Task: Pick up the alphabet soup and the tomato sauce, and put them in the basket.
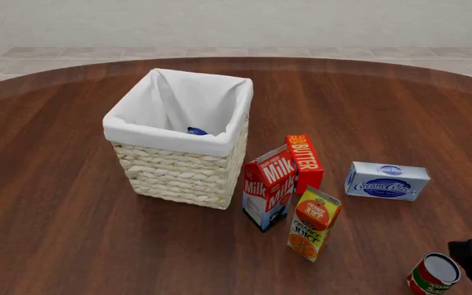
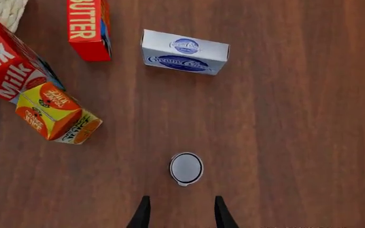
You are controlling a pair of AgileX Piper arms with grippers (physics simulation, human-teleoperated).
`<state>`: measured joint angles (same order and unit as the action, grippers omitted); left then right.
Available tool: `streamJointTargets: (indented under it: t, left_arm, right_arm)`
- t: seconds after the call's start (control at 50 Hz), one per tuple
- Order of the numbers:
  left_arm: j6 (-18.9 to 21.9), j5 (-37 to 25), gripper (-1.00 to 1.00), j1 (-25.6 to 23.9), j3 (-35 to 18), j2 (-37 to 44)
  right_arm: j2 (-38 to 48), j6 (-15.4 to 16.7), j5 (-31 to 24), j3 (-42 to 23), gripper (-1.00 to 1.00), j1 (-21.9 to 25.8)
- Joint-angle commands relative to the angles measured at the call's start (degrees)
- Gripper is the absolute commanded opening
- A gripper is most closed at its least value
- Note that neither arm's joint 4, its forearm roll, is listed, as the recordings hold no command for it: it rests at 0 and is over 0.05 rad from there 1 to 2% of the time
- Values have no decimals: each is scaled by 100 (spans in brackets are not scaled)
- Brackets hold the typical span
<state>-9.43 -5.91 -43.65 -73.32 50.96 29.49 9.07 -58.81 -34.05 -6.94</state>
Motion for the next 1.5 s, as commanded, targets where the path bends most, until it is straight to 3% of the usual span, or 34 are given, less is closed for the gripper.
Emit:
streamJointTargets:
  t: [0.02, 0.42, 0.58, 0.82, 1.5]
  left_arm:
    - [0, 0, 100, 0, 0, 0]
    - [0, 0, 100, 0, 0, 0]
    - [0, 0, 100, 0, 0, 0]
    - [0, 0, 100, 0, 0, 0]
    - [0, 0, 100, 0, 0, 0]
  right_arm:
    - [40, -113, 273, 387, 100, -32]
    - [310, -29, 772, 647, 100, -154]
    - [461, 210, 1049, 802, 100, -368]
    - [587, 294, 1324, 983, 100, -450]
    - [1181, 173, 2336, 1502, 100, -404]
